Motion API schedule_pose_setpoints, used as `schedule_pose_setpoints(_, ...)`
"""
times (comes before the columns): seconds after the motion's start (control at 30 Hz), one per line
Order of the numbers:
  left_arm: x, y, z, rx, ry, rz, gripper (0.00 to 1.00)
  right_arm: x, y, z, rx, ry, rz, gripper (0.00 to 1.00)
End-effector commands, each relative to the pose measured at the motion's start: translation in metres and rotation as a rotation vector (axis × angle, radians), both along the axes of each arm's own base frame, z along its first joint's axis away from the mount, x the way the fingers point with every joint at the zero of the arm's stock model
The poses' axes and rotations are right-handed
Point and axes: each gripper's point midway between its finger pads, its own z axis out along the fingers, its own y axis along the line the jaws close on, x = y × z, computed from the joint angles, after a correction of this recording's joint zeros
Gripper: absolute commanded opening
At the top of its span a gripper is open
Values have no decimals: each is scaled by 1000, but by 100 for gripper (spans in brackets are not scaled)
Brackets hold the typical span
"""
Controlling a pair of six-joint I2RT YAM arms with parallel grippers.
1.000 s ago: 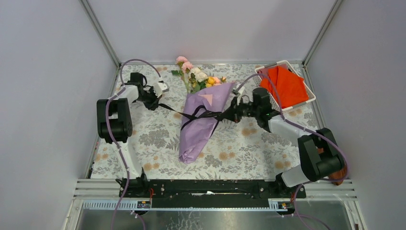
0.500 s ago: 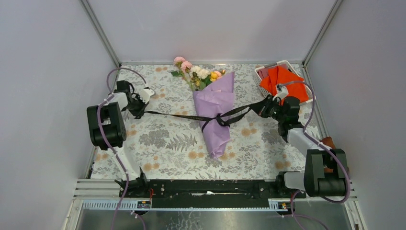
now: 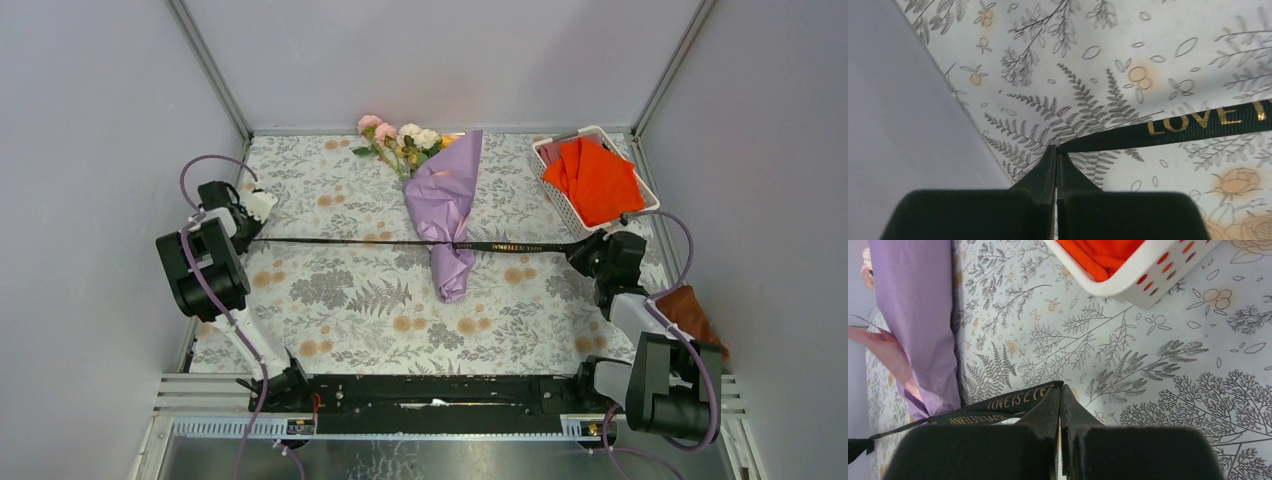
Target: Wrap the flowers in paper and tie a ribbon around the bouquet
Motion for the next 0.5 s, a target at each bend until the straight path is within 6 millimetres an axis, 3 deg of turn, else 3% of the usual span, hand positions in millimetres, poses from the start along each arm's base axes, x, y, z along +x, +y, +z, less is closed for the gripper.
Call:
schedule_pose_setpoints(0.0,-16,52,-3,143,12,113,0,9,-41,14,-66,-61,-165,0)
schedule_pose_setpoints(0.17,-19,76,-1,165,-1,167,0,6,-56,6,-37,-51,-208,0)
schedule_pose_setpoints(0.47,-23,89,-1,163,-6,198,0,9,-55,-2,-62,-9,-164,0)
